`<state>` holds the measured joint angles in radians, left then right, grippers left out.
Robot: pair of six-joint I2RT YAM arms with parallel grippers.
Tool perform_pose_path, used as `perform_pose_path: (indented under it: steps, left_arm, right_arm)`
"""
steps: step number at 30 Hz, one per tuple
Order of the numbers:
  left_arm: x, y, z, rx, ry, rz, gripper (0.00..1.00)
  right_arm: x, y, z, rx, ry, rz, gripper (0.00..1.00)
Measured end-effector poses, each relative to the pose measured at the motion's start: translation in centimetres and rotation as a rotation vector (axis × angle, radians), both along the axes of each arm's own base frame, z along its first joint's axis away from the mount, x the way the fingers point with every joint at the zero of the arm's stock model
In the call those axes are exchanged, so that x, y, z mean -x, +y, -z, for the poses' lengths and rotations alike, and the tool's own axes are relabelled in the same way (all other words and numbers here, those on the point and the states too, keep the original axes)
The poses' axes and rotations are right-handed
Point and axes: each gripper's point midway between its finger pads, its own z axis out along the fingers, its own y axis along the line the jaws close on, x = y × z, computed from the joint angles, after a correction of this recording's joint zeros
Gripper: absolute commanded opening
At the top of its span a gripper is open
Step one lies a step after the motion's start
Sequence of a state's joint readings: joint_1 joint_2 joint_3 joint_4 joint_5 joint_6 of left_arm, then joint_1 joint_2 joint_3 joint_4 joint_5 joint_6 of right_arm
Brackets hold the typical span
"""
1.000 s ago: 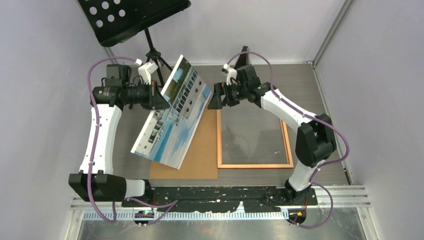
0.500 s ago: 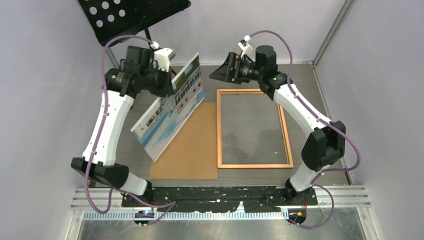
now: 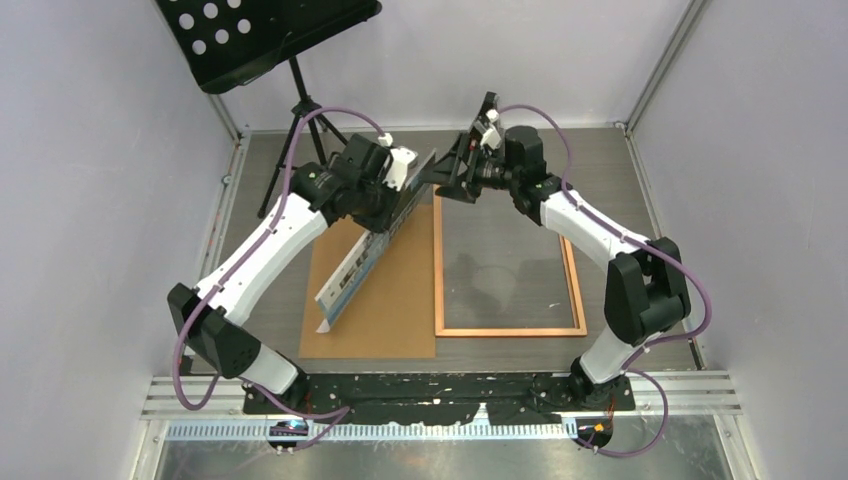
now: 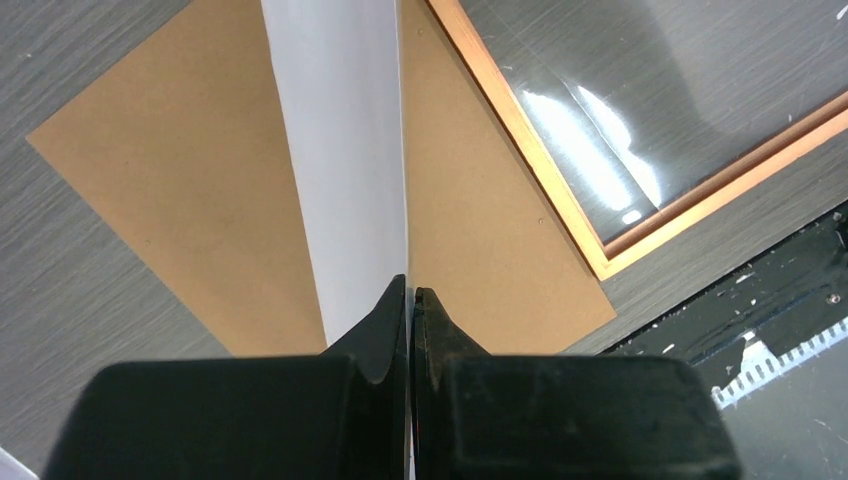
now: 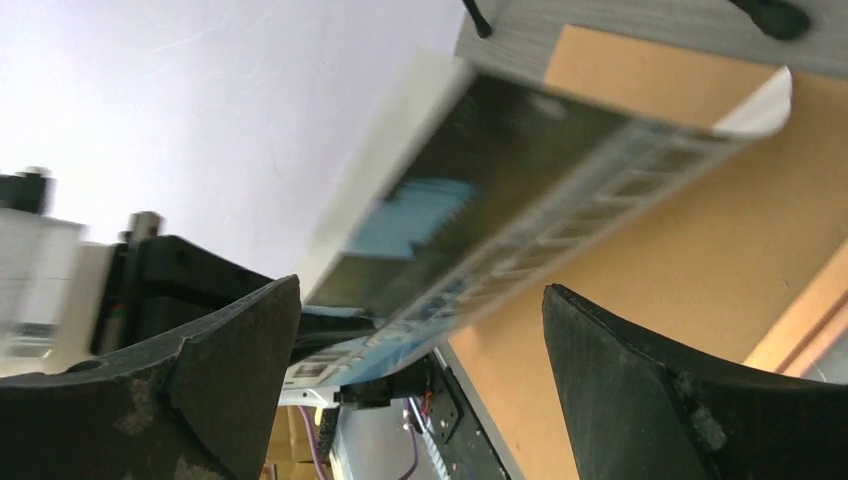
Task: Put the photo into the frame
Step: Turn over the photo from the photo frame.
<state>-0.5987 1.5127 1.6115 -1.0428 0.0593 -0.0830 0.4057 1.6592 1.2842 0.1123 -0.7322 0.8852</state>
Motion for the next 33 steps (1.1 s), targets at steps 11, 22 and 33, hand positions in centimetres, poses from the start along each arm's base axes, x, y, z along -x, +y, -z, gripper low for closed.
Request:
perform_pose_path:
  steps: [11,22,33]
  left_arm:
    - [0.0,-2.0,0.1,-0.041,-0.068,0.019,0.00]
    - [0.2,-3.3,1.7,-0.093,-0.060,0.047,0.00]
    - [0.9,-4.8,3.0,-0.174,-0.084,0.103,0.00]
  right_arm:
    - [2.1,-1.6,2.3,0.028,0.087,0.069,0.97]
    - [2.5,-2.2,0.4,0.020,0.041,0.097,0.97]
    - [2.1,-3.0,2.4,0.085,0.106,0.166,0.93]
